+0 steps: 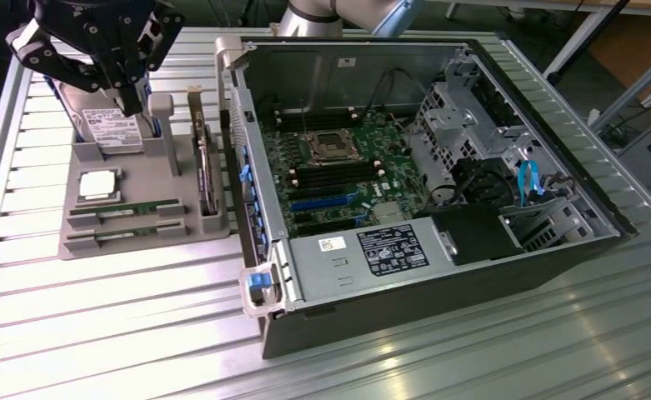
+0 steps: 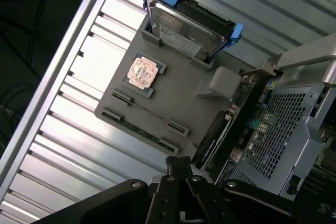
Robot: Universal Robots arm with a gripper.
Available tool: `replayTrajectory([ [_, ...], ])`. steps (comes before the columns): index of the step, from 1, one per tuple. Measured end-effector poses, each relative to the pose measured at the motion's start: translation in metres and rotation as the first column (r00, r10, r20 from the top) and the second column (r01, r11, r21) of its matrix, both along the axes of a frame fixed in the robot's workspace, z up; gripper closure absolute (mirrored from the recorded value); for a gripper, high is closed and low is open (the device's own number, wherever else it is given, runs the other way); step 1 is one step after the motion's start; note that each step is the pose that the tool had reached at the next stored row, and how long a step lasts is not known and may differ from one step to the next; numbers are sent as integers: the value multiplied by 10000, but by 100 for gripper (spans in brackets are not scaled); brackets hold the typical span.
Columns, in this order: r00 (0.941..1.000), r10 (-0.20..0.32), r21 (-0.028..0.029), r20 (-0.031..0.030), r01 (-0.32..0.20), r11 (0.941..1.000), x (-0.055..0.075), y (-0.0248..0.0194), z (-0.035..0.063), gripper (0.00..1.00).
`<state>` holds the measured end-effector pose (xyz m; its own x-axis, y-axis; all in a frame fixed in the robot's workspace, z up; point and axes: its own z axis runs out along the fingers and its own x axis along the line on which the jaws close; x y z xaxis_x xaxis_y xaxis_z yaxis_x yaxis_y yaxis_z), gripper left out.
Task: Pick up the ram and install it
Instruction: 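Pick up the ram and move it above insertion slot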
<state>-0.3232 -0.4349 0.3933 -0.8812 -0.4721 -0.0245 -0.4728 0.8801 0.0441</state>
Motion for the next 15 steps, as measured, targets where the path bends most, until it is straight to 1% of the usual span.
replayTrajectory([
  [3,9994,348,0,1,-348,9994,0,0,0,90],
  [7,9964,849,-1,0,-849,9964,0,0,0,90],
  [9,9924,1234,-2,1,-1234,9924,0,0,0,90],
  [11,9898,1427,-2,0,-1427,9898,0,0,0,90],
  [13,9859,1675,-3,0,-1675,9859,0,0,0,90],
  [14,9831,1832,-3,0,-1832,9831,0,0,0,90],
  [15,9790,2038,-4,0,-2038,9790,0,0,0,90],
])
